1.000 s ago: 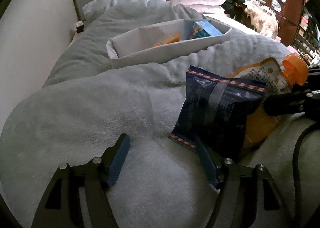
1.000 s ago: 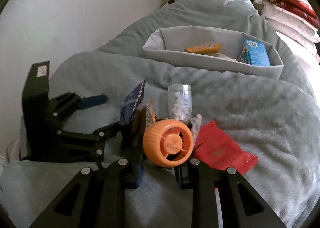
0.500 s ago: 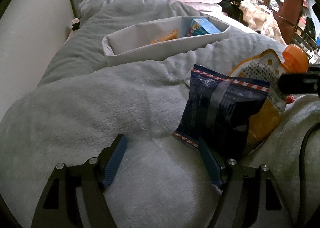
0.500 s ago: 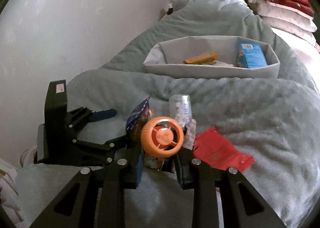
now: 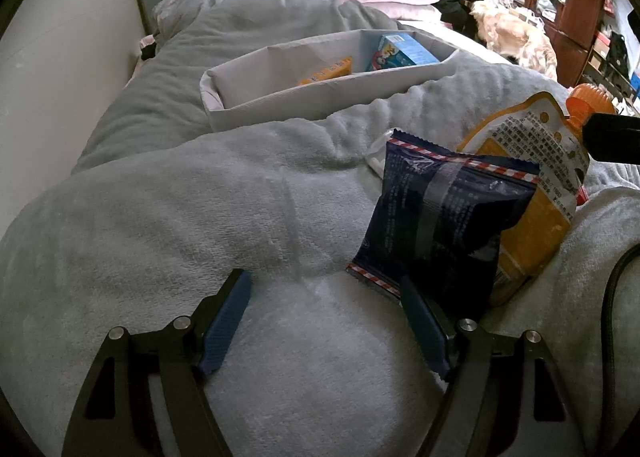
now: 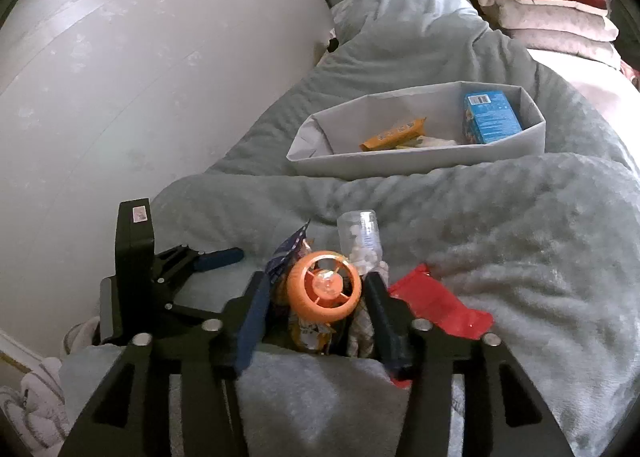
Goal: Organize objects
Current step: 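Grasp the orange-capped pouch in the pile with the right gripper and lift, then carry the orange-capped pouch into the white basket and open the right gripper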
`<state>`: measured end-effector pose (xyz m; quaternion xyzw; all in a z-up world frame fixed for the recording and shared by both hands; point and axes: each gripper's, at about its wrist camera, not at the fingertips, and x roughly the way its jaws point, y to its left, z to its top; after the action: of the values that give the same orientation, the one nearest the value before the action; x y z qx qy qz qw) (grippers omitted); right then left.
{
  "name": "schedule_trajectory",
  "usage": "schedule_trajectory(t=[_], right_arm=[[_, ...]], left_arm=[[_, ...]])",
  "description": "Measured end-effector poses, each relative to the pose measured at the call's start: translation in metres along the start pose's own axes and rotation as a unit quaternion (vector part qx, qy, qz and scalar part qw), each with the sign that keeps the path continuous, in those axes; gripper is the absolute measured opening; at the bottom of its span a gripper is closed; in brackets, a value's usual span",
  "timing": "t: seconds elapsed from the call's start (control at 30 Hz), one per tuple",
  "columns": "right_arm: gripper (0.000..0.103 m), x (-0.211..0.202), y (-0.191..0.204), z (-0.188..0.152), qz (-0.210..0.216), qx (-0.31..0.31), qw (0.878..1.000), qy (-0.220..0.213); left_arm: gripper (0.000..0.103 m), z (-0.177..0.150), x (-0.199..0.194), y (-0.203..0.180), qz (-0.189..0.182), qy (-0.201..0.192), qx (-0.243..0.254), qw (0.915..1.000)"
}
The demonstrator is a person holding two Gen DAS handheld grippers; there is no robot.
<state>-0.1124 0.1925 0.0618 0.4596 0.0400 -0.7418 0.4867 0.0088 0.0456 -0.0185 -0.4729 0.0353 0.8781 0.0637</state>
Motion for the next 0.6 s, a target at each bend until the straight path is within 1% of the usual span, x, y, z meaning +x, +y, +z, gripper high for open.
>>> schedule_trajectory(t=[0.3, 0.33, 0.37, 0.4, 0.6], right_arm=[[0.049, -0.005, -0.008, -0.001, 0.000, 0.023, 1.000, -0.010], [0.047, -0.005, -0.010, -0.001, 0.002, 0.027, 1.000, -0.011], [0.037, -0.008, -0.013, -0.001, 0.005, 0.033, 0.999, -0.018], [0.031, -0.009, -0.014, -0.001, 0.008, 0.035, 0.999, -0.022], [0.031, -0.017, -0.015, 0.000, 0.009, 0.043, 0.998, -0.040]], left_arm=[[0.077, 0.000, 0.000, 0.000, 0.000, 0.000, -0.001, 1.0000], [0.077, 0.000, 0.000, 0.000, 0.000, 0.000, -0.001, 1.0000], [0.077, 0.000, 0.000, 0.000, 0.000, -0.001, -0.001, 1.0000], [0.077, 0.000, 0.000, -0.001, 0.001, -0.001, -0.001, 1.0000], [0.077, 0.000, 0.000, -0.001, 0.001, -0.001, -0.002, 1.0000]])
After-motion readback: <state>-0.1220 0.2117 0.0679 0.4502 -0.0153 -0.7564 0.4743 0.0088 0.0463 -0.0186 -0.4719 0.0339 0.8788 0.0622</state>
